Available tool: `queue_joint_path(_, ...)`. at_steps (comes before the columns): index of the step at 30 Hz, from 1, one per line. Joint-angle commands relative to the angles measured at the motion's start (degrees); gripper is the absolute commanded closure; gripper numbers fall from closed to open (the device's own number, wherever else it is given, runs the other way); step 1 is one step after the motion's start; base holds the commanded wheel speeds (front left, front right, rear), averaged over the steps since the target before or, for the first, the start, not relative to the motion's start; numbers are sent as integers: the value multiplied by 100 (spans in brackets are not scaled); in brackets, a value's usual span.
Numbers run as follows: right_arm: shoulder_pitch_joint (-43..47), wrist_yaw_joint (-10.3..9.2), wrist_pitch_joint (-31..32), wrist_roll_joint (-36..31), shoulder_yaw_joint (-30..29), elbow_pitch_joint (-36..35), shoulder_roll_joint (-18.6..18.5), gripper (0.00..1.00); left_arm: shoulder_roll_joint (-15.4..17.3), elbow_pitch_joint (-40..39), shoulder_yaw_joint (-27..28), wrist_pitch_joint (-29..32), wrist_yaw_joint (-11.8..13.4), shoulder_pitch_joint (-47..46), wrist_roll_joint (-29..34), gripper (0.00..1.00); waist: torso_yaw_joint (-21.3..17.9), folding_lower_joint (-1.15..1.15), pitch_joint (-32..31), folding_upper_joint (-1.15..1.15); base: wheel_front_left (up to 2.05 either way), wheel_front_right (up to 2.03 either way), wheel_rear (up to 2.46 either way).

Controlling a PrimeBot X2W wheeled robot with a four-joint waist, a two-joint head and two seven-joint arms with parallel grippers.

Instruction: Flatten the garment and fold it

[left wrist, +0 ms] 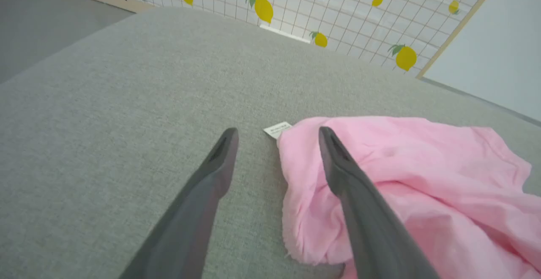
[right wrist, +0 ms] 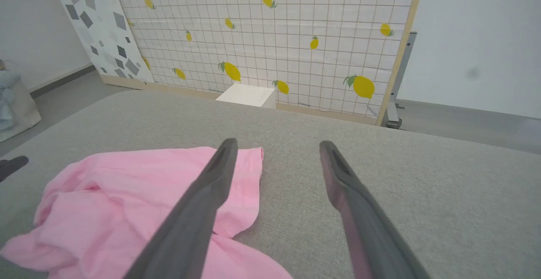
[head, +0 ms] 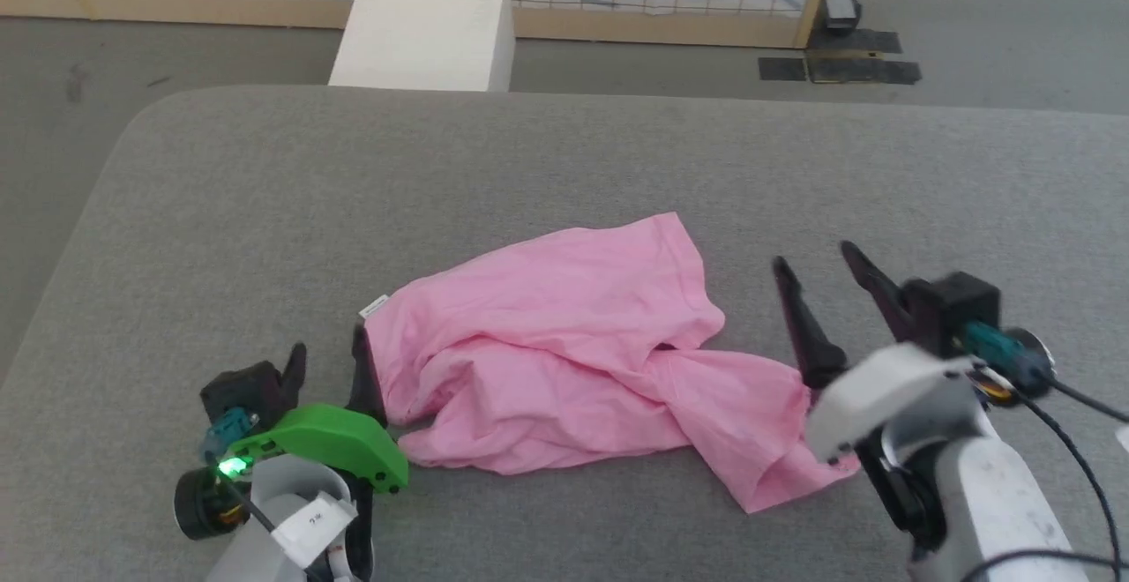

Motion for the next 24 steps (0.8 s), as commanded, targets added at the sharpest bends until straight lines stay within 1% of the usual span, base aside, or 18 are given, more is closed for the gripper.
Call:
queue_joint_path(1, -192, -9, 76, 63, 61, 135, 5, 0, -39, -128, 120, -68, 6, 97, 223, 0, 126, 0, 78, 0, 0, 0, 0)
queue_joint_path(3, -412, -9, 309, 55, 170, 424, 5, 0, -170, -554, 471, -88, 14, 140, 655, 0, 232, 0, 159, 0, 0, 0, 0)
queue_joint_path(5, -629, -9, 538, 67, 258, 722, 5, 0, -371, -997, 796, -90, -37, 257, 1175, 0, 331, 0, 255, 0, 0, 0, 0)
queue_joint_path(7, -844, -9, 769, 47, 332, 1021, 5, 0, -601, -1347, 1054, -92, -163, 370, 1658, 0, 429, 0, 359, 0, 0, 0, 0)
queue_joint_path(9, -1055, -9, 949, 6, 362, 1304, 5, 0, -853, -1610, 1314, -92, -348, 445, 2011, 0, 505, 0, 458, 0, 0, 0, 0)
queue_joint_path(10, -1136, -9, 1143, -3, 366, 1491, 5, 0, -960, -1718, 1431, -92, -472, 469, 2186, 0, 553, 0, 508, 0, 0, 0, 0)
queue_joint_path(12, -1287, -9, 1510, -64, 408, 1786, 5, 0, -1115, -1860, 1613, -93, -699, 491, 2417, 0, 620, 0, 593, 0, 0, 0, 0)
queue_joint_path(14, -1407, -9, 1961, -293, 459, 2049, 5, 0, -1216, -1944, 1738, -93, -900, 488, 2591, 0, 676, 0, 672, 0, 0, 0, 0)
queue_joint_path(16, -1489, -9, 2381, -345, 468, 2227, 5, 0, -1282, -2011, 1829, -93, -1072, 462, 2706, 0, 732, 0, 746, 0, 0, 0, 0)
queue_joint_path(20, -1557, -9, 3124, -327, 489, 2352, 5, 0, -1330, -2110, 1925, -93, -1303, 403, 2798, 0, 796, 0, 856, 0, 0, 0, 0)
queue_joint_path(22, -1550, -9, 3440, -211, 495, 2335, 5, 0, -1334, -2164, 1893, -93, -1330, 386, 2703, 0, 805, 0, 886, 0, 0, 0, 0)
queue_joint_path(23, -1541, -9, 3539, -129, 497, 2300, 5, 50, -1334, -2178, 1873, -93, -1337, 386, 2663, 0, 805, 0, 891, 0, 0, 0, 0)
queue_joint_path(24, -1533, -9, 3608, -62, 509, 2231, 5, 69, -1335, -2187, 1856, -94, -1335, 391, 2633, 0, 799, 0, 897, 0, 0, 0, 0)
